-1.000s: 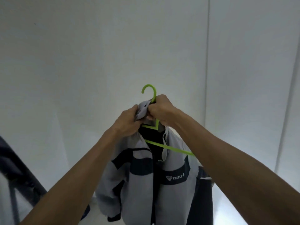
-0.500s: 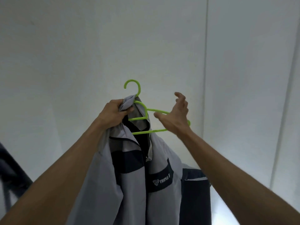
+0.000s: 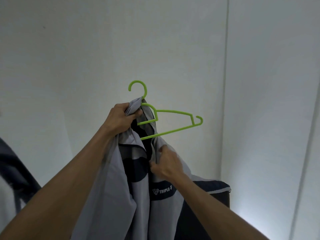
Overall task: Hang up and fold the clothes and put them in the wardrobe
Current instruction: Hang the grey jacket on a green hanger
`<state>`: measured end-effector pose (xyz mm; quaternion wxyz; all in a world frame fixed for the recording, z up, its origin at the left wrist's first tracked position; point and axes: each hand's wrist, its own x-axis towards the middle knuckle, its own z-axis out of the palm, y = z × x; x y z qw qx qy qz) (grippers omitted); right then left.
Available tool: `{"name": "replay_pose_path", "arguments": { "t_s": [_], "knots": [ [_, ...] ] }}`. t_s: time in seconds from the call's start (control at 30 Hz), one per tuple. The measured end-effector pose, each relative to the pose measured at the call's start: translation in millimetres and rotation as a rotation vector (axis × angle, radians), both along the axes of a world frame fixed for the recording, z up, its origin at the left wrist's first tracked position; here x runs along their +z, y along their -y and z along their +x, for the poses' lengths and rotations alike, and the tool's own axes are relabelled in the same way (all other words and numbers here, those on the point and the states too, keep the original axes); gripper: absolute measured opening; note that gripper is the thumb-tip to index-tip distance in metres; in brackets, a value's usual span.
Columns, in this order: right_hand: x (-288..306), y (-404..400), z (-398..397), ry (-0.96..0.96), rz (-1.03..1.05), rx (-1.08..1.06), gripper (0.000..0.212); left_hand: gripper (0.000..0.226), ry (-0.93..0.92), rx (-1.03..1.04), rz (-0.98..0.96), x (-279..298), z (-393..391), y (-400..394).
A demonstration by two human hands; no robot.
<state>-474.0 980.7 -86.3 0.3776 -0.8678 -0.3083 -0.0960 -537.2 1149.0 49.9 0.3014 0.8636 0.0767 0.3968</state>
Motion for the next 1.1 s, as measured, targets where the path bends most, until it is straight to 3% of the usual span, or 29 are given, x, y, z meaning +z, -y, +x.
{"name": "replay_pose_path", "arguments": {
  "t_s": [0.2, 0.27, 0.37, 0.6, 0.7, 0.8, 0.87, 0.9, 1.0, 1.1],
  "knots": [
    [4, 6, 24, -0.125, 0.232, -0.039, 0.015, 0.023, 0.048, -0.090, -0.127, 3, -18, -11],
    [16, 9, 22, -0.122, 0.274, 0.044, 0.025, 0.024, 0.056, -0.111, -0.171, 2, -21, -13],
    [22, -5, 7, -0.075, 0.173, 0.080, 0.045, 0.024, 0.055, -0.159, -0.181, 3, -17, -4],
    [20, -4, 12, -0.083, 0.058, -0.106, 0.026, 0.022, 0.031, -0.229, -0.220, 4, -17, 8],
    [18, -9, 15, -0.124, 0.234, -0.052, 0.015, 0.024, 0.017, -0.239, -0.226, 4, -25, 3],
    [20, -3, 37, -0.314, 0.561, -0.056, 0.017, 0.023, -0.021, -0.260, -0.191, 4, -34, -8],
    [25, 13, 62, -0.318, 0.601, -0.038, 0.009, 0.026, -0.057, -0.259, -0.153, -2, -46, -20],
    [30, 25, 73, -0.244, 0.562, -0.016, 0.005, 0.027, -0.084, -0.254, -0.136, -7, -52, -27],
    [52, 59, 85, -0.078, 0.433, 0.128, 0.026, 0.024, -0.157, -0.266, -0.133, -28, -67, -47],
    [82, 83, 73, -0.267, 0.409, 0.349, 0.030, 0.029, -0.199, -0.281, -0.141, -43, -72, -59]
  ]
}}
